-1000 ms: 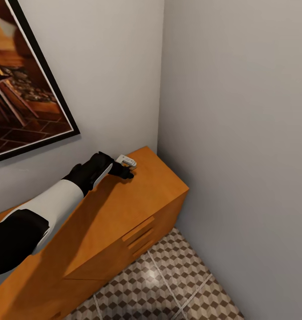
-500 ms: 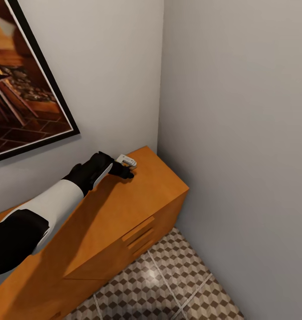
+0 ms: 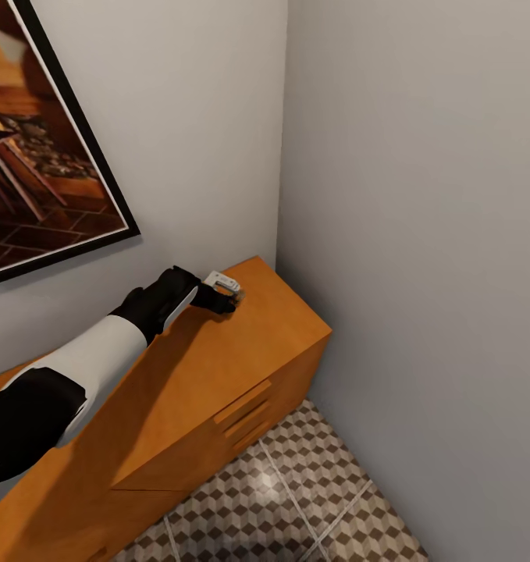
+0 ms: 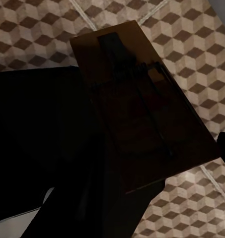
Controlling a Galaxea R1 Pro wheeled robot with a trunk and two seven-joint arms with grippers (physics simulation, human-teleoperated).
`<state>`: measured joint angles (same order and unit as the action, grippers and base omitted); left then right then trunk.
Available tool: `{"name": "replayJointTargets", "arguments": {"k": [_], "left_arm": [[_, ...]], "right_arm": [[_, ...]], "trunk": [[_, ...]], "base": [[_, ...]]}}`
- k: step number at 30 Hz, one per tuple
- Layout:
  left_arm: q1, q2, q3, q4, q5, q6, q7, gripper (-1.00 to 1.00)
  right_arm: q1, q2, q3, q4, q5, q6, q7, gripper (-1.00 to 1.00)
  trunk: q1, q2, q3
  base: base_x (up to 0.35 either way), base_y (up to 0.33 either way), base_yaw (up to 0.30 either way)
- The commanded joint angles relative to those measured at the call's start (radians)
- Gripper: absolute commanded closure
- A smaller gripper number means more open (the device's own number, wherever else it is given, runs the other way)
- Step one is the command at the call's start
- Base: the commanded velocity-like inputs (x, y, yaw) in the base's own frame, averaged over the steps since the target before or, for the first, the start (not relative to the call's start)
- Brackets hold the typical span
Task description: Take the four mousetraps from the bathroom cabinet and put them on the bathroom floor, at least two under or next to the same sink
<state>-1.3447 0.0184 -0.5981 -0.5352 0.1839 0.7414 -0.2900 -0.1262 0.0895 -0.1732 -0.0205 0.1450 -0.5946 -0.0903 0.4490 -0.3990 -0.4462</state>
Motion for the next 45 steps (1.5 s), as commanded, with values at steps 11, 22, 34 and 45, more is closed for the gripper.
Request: {"name": "replayJointTargets", "arguments": {"k": [11, 22, 34, 45], "left_arm": [[-0.001, 0.002, -0.008, 0.034, -0.013, 0.0, 0.003, 1.0], [-0.001, 0.001, -0.007, 0.028, -0.014, 0.0, 0.003, 1.0], [-0.001, 0.0, -0.001, -0.197, -0.014, 0.013, -0.02, 1.0], [-0.001, 0.013, 0.0, -0.207, -0.013, 0.013, -0.02, 1.0]], "right_arm": [[0.0, 0.0, -0.006, 0.001, 0.011, -0.002, -0.011, 1.0], [-0.001, 0.001, -0.006, 0.001, 0.011, -0.002, -0.011, 1.0], [0.0, 0.001, -0.006, -0.001, 0.011, -0.003, -0.011, 1.0], [0.0, 0.0, -0.008, -0.001, 0.011, -0.003, -0.011, 1.0]], "trunk": [[0.001, -0.001, -0.002], [0.001, -0.001, -0.002], [0.001, -0.001, -0.002], [0.001, -0.001, -0.002]], "base": [[0.0, 0.0, 0.0], [0.0, 0.0, 0.0], [0.0, 0.0, 0.0], [0.0, 0.0, 0.0]]}}
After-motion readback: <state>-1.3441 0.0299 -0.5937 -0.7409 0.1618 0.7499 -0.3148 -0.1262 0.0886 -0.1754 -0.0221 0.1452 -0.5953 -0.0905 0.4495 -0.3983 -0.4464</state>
